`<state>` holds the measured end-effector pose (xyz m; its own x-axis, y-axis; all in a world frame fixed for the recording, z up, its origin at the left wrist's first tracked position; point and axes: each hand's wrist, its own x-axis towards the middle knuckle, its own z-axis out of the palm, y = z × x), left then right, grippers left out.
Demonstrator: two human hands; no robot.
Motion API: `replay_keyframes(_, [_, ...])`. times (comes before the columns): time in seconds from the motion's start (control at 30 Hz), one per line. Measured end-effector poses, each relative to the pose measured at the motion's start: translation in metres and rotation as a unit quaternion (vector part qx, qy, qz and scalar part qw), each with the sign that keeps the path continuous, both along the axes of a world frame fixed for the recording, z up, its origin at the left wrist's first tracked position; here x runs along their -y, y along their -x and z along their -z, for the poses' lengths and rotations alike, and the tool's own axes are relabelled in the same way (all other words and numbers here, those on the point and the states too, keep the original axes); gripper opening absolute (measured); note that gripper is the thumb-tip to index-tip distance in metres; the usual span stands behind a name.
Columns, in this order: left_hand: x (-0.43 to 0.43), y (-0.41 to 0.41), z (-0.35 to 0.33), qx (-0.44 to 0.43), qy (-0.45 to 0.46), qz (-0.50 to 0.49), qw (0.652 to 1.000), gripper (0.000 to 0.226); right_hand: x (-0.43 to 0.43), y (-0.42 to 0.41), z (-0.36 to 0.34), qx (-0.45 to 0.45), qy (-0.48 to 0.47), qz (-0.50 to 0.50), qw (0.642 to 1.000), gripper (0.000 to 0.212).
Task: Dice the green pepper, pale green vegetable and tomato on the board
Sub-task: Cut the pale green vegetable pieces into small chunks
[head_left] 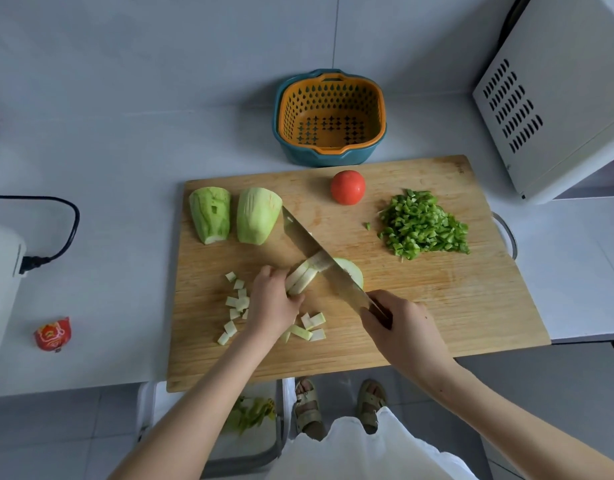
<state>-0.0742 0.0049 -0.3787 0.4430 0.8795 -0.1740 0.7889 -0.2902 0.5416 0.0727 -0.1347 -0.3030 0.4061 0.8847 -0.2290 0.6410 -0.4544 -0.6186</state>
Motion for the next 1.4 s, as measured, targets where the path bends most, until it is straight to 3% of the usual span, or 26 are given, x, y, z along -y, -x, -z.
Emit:
replay_keyframes(0.13, [0.002, 0.001, 0.002, 0.011, -0.029, -0.013, 0.999, 0.042, 0.001, 0.007, -0.007, 0.028, 0.016, -0.059, 0.998, 0.012])
replay_keyframes(0.3, [0.002, 0.000, 0.002, 0.016, -0.036, -0.016, 0.999, 0.016, -0.006, 0.014, 0.000, 0.060, 0.048, -0.068, 0.995, 0.015])
replay_keyframes(0.43, [0.002, -0.001, 0.003, -0.001, -0.035, -0.019, 0.999, 0.017, -0.015, 0.025, 0.012, 0.085, 0.073, -0.066, 0.992, 0.014])
replay_keyframes(0.57, [0.003, 0.001, 0.002, 0.024, -0.031, -0.032, 0.999, 0.023, -0.014, 0.024, 0.010, 0.053, 0.054, -0.046, 0.996, 0.029])
replay_keyframes(0.67, [0.005, 0.005, 0.003, 0.060, -0.035, -0.045, 0.997, 0.028, -0.003, 0.023, 0.001, 0.048, 0.044, -0.053, 0.996, 0.018])
replay_keyframes(0.83, [0.006, 0.006, 0.004, 0.060, -0.047, -0.044, 0.996, 0.009, -0.001, 0.024, -0.002, 0.062, 0.067, -0.082, 0.992, 0.015])
replay_keyframes(1.03, [0.006, 0.004, 0.000, 0.044, -0.048, -0.032, 0.997, 0.005, -0.014, 0.028, 0.013, 0.075, 0.086, -0.079, 0.990, 0.017])
replay_keyframes(1.17, [0.004, 0.003, -0.002, 0.028, -0.034, -0.041, 0.998, 0.015, -0.003, 0.027, 0.014, 0.033, 0.057, -0.067, 0.996, 0.018])
replay_keyframes(1.33, [-0.005, 0.009, 0.006, 0.016, -0.032, 0.000, 0.999, 0.050, 0.017, 0.010, -0.005, -0.019, 0.013, -0.007, 1.000, 0.027])
replay_keyframes(1.4, [-0.010, 0.008, 0.008, 0.027, -0.064, 0.040, 0.997, 0.044, 0.018, 0.001, -0.012, -0.033, -0.001, 0.015, 0.999, 0.033])
